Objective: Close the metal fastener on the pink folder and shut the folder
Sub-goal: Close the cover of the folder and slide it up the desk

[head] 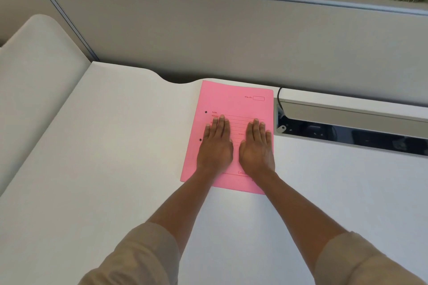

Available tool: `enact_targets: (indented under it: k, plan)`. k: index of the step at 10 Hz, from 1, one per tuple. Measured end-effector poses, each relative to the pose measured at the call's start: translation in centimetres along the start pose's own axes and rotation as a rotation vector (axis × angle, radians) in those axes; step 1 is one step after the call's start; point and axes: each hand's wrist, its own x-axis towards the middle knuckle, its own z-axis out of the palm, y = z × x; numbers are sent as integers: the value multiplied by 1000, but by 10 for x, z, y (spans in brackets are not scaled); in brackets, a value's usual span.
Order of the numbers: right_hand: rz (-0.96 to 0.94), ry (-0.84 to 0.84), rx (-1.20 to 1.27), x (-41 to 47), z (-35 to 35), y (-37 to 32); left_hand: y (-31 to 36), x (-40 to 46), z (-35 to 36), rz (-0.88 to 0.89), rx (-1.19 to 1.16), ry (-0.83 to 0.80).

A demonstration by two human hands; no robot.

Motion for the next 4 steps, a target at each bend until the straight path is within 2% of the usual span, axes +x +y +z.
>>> enact_targets:
  k: [4]
  plan:
    - [-5, -1, 45, -3, -16, -8, 8, -1, -18, -29, -61, -24]
